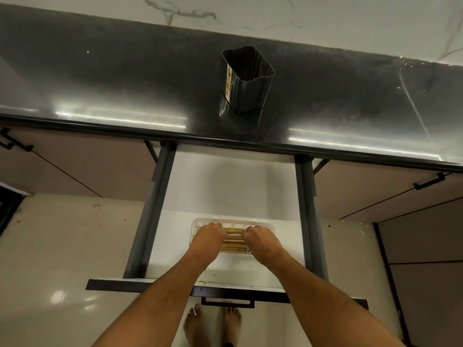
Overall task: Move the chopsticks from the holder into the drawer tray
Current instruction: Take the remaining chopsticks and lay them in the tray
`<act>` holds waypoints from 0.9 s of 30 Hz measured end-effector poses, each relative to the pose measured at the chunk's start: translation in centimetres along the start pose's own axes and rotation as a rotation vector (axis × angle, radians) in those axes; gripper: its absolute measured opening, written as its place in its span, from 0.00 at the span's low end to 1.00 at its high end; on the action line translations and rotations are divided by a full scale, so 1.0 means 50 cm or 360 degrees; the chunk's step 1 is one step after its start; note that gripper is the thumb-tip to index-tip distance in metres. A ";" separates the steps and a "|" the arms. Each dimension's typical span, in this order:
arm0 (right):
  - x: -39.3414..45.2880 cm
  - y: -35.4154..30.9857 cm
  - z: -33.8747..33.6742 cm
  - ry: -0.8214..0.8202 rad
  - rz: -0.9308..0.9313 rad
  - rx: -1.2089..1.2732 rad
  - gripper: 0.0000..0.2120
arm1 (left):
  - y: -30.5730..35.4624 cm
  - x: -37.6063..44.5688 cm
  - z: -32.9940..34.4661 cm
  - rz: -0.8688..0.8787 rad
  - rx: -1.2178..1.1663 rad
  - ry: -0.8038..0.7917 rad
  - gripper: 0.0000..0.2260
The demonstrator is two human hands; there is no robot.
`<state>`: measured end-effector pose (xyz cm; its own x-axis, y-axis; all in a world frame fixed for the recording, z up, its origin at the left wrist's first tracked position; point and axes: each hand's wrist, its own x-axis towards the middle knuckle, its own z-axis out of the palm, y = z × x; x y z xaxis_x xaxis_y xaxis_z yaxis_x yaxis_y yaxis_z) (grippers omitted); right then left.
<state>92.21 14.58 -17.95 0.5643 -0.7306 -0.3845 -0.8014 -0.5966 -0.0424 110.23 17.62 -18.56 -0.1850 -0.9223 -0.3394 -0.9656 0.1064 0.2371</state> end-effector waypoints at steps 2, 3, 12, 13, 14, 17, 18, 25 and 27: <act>0.003 -0.002 0.003 -0.0003 0.0015 0.0005 0.09 | -0.003 0.005 0.008 -0.0021 0.0000 0.0037 0.11; 0.003 -0.003 0.003 -0.0001 0.0021 -0.0001 0.08 | -0.005 0.007 0.011 -0.0049 -0.0020 0.0027 0.12; 0.003 0.012 0.014 0.0014 0.0074 0.0006 0.09 | -0.023 0.007 0.036 -0.0066 -0.0074 0.0064 0.20; 0.004 0.012 0.016 0.0016 0.0078 0.0014 0.10 | -0.022 0.005 0.036 -0.0074 -0.0067 0.0057 0.21; 0.004 0.011 0.018 0.0021 0.0082 0.0019 0.10 | -0.022 0.004 0.037 -0.0080 -0.0067 0.0055 0.21; 0.005 0.011 0.022 0.0042 0.0082 0.0027 0.11 | -0.021 0.004 0.039 -0.0096 -0.0050 0.0051 0.21; 0.005 0.012 0.024 0.0051 0.0079 0.0031 0.12 | -0.022 0.004 0.040 -0.0098 -0.0046 0.0054 0.21; 0.006 0.011 0.034 0.0097 0.0079 0.0061 0.14 | -0.027 0.006 0.049 -0.0102 -0.0004 0.0140 0.23; 0.004 0.010 0.034 0.0098 0.0078 0.0046 0.12 | -0.028 0.004 0.052 -0.0093 0.0000 0.0154 0.22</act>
<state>91.58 14.71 -19.64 0.5345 -0.7784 -0.3292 -0.8333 -0.5503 -0.0519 111.09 18.24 -21.32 -0.1097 -0.9584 -0.2634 -0.9743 0.0513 0.2192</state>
